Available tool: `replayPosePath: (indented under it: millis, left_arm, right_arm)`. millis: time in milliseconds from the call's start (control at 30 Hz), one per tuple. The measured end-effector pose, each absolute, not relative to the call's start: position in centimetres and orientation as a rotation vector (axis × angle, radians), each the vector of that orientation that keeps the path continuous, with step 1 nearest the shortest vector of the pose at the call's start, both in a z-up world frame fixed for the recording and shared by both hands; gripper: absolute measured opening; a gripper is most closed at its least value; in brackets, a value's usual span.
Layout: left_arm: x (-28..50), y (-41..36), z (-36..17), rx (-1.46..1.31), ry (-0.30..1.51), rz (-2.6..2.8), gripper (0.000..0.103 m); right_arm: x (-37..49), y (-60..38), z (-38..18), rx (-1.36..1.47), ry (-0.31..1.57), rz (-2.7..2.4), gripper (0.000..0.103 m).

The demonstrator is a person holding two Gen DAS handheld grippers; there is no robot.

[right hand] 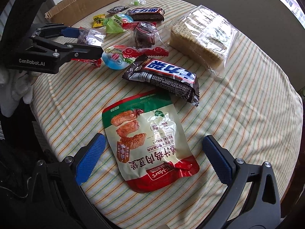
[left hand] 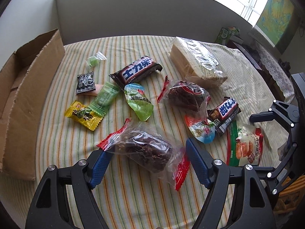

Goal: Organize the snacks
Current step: 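Grasp the clear bag of dark meat with the left tool while the right tool grasps the red-white pouch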

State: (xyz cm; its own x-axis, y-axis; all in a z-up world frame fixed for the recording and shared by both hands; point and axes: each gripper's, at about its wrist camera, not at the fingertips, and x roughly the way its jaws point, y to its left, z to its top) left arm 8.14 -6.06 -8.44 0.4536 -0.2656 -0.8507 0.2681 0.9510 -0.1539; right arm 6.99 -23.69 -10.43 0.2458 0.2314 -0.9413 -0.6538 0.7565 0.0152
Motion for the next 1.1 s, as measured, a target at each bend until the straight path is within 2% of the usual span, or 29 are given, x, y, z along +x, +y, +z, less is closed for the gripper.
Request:
replayPosePath:
  millis: [567,633,733,1100]
  left_arm:
    - [6.9,-2.4,-8.6,0.018,1.037,-0.274,0.077]
    - [6.7,-2.5,-8.6,0.025,1.032,-0.275,0.074]
    - [6.6,-3.1,-8.6,0.047,1.02,-0.277,0.067]
    - [5.9,-4.0,-8.5,0.067,0.992,-0.298,0.059]
  right_arm:
    - [9.6,-23.4,-11.3,-0.359,1.215,0.542,0.103]
    - [9.8,-23.4,-11.5,-0.353,1.221,0.539,0.103]
    - [9.8,-23.2,-11.5,-0.361,1.227,0.537,0.097]
    - [9.4,-24.6,-9.9,-0.318,1.227,0.503,0.064]
